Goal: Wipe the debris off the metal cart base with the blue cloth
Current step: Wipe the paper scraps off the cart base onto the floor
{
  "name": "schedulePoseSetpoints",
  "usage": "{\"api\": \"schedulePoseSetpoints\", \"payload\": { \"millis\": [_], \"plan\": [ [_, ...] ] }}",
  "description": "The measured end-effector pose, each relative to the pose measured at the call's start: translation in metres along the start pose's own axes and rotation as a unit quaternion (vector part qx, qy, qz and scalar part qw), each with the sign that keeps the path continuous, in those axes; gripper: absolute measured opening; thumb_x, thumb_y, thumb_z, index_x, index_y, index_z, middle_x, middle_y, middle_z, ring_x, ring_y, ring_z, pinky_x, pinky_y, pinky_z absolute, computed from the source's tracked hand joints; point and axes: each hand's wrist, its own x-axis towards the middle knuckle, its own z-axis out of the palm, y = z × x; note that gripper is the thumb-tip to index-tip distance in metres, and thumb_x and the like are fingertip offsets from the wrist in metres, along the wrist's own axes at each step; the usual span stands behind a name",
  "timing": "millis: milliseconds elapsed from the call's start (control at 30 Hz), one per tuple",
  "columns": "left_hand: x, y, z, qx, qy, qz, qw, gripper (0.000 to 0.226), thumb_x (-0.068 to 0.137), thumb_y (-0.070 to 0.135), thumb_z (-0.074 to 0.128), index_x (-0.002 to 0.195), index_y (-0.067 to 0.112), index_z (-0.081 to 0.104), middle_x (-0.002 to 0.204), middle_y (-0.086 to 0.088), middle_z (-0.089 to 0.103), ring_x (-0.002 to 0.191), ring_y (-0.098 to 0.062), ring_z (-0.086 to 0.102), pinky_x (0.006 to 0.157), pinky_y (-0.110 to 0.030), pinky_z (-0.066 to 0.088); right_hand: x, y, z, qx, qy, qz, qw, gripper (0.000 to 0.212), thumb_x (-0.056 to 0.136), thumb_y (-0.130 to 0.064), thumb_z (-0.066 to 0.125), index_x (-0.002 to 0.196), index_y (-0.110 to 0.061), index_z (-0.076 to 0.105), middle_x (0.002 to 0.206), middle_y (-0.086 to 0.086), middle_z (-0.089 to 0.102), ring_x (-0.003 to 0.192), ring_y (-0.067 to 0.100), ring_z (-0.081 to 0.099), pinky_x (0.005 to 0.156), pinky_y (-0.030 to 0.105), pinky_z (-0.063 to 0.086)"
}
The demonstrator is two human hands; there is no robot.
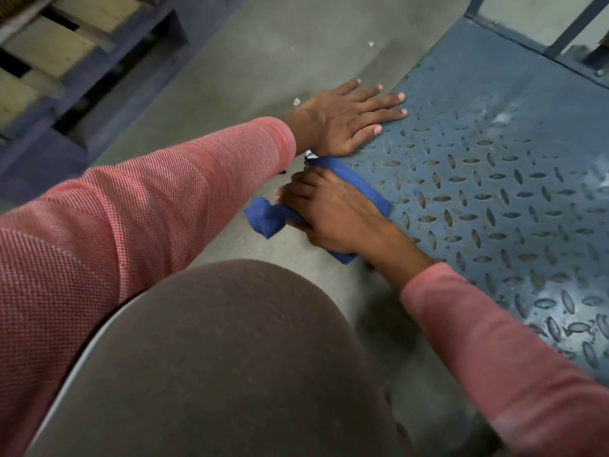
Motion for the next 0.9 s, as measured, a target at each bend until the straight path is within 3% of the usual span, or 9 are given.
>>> {"api": "schedulePoseSetpoints", "payload": {
  "millis": [67, 133, 400, 533, 700, 900],
  "plan": [
    [-0.001, -0.001, 0.001, -0.003, 0.002, -0.003, 1.000, 0.060, 0.109, 0.045, 0.005, 0.168, 0.031, 0.005, 0.177, 0.003, 0.005, 0.161, -0.030, 0.015, 0.130, -0.053, 0.010, -0.017, 0.003, -0.005, 0.018, -0.019, -0.013, 1.000, 0.045, 0.096, -0.033, 0.049, 0.134, -0.014, 0.062, 0.139, -0.001, 0.061, 0.140, 0.024, 0.045, 0.121, 0.036, 0.024],
    [-0.001, -0.001, 0.003, -0.004, 0.003, -0.002, 1.000, 0.060, 0.110, 0.045, 0.005, 0.168, 0.031, 0.005, 0.177, 0.003, 0.005, 0.161, -0.030, 0.015, 0.130, -0.053, 0.010, -0.030, 0.005, -0.011, 0.059, -0.038, 0.000, 0.998, 0.051, 0.098, -0.037, 0.045, 0.145, -0.019, 0.052, 0.153, -0.007, 0.049, 0.151, 0.017, 0.028, 0.125, 0.034, 0.018],
    [0.000, -0.001, 0.000, -0.013, 0.000, 0.001, 1.000, 0.070, 0.103, 0.050, -0.004, 0.168, 0.030, 0.008, 0.176, 0.002, 0.007, 0.160, -0.032, 0.018, 0.128, -0.053, 0.013, -0.013, 0.010, -0.019, 0.041, -0.068, 0.015, 0.997, 0.064, 0.094, -0.069, 0.047, 0.139, -0.025, 0.060, 0.150, -0.012, 0.053, 0.151, 0.017, 0.028, 0.121, 0.034, 0.021],
    [0.000, 0.002, -0.004, -0.010, -0.007, -0.005, 1.000, 0.071, 0.101, 0.051, -0.006, 0.168, 0.030, 0.006, 0.177, 0.002, 0.005, 0.161, -0.031, 0.016, 0.129, -0.052, 0.010, -0.015, 0.006, -0.021, 0.044, -0.048, 0.035, 0.997, 0.061, 0.103, -0.059, 0.034, 0.140, -0.018, 0.059, 0.150, -0.009, 0.054, 0.151, 0.015, 0.029, 0.120, 0.029, 0.018],
    [-0.001, 0.001, -0.001, -0.010, -0.007, -0.005, 1.000, 0.062, 0.108, 0.045, 0.003, 0.168, 0.031, 0.005, 0.177, 0.003, 0.005, 0.161, -0.031, 0.016, 0.130, -0.052, 0.009, -0.016, 0.001, -0.015, 0.039, -0.034, 0.059, 0.997, 0.053, 0.107, -0.049, 0.032, 0.140, -0.018, 0.059, 0.151, -0.012, 0.052, 0.150, 0.015, 0.031, 0.123, 0.032, 0.023],
    [0.001, 0.000, -0.001, -0.011, -0.004, 0.000, 1.000, 0.065, 0.106, 0.048, 0.000, 0.168, 0.031, 0.005, 0.177, 0.002, 0.005, 0.161, -0.031, 0.016, 0.130, -0.052, 0.010, -0.016, 0.000, -0.016, 0.065, -0.024, 0.077, 0.995, 0.047, 0.109, -0.042, 0.034, 0.140, -0.017, 0.059, 0.149, -0.010, 0.054, 0.150, 0.014, 0.032, 0.123, 0.033, 0.024]
  ]
}}
